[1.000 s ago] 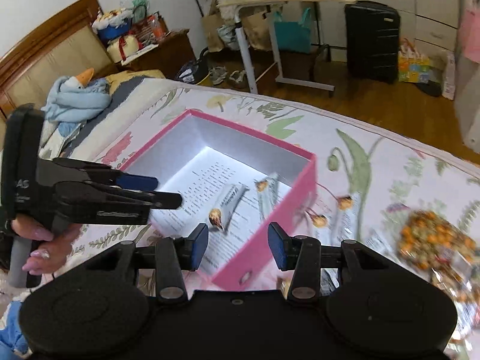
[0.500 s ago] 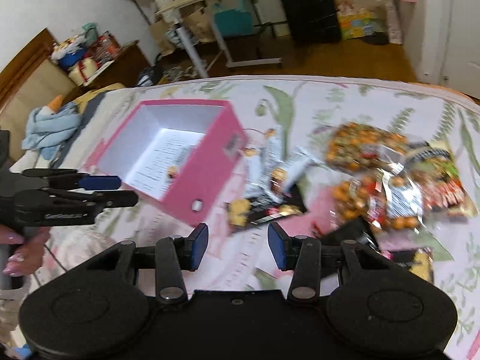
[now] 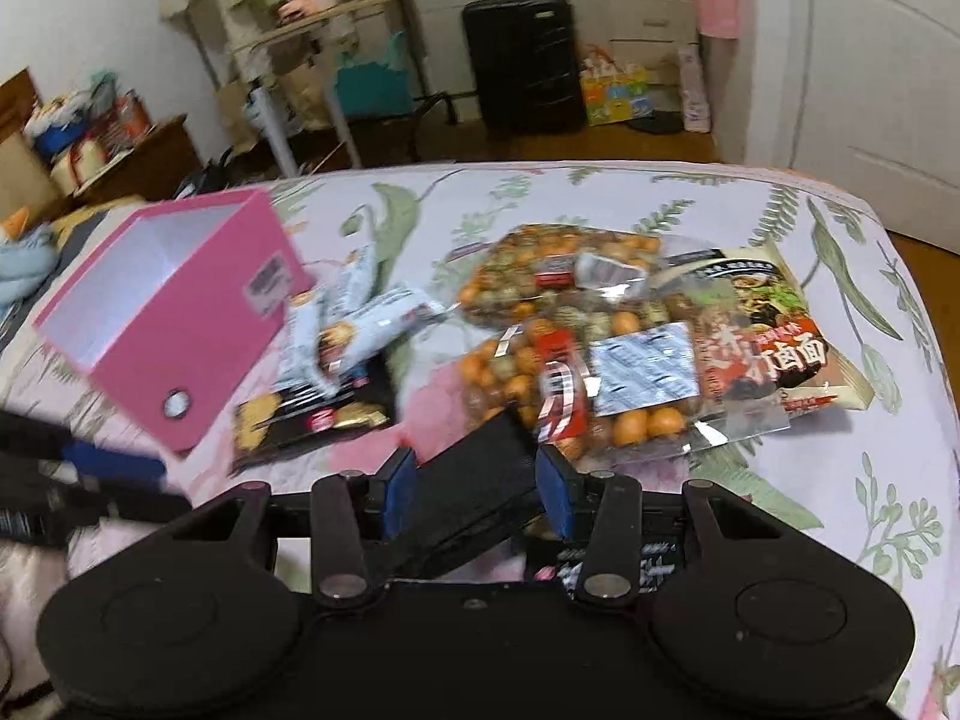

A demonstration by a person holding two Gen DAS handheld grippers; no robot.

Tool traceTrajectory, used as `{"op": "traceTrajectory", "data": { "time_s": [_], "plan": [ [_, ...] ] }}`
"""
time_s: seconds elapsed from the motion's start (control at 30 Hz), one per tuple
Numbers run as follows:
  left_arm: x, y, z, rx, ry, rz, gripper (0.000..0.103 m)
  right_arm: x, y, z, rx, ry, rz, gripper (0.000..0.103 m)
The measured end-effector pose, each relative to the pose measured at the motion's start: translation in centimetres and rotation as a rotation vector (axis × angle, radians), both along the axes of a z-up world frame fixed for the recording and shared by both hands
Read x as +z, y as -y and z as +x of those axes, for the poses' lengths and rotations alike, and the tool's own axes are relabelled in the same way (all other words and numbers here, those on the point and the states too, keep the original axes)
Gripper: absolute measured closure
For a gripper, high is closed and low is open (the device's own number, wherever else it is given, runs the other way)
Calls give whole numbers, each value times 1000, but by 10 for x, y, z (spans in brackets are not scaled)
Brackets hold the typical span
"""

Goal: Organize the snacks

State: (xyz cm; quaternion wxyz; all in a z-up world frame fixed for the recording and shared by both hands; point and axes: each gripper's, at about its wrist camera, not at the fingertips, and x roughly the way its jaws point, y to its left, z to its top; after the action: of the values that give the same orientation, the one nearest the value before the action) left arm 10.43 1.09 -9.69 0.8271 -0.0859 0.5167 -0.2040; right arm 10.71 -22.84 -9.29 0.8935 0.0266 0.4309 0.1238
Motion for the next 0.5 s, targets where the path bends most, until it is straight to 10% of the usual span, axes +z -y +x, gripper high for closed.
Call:
{"op": "traceTrajectory", "data": {
  "time_s": [0.5],
  "plan": [
    [-67,34,12,151,-139,-168,58,-37,0,13,90,-87,28,66]
  ]
}}
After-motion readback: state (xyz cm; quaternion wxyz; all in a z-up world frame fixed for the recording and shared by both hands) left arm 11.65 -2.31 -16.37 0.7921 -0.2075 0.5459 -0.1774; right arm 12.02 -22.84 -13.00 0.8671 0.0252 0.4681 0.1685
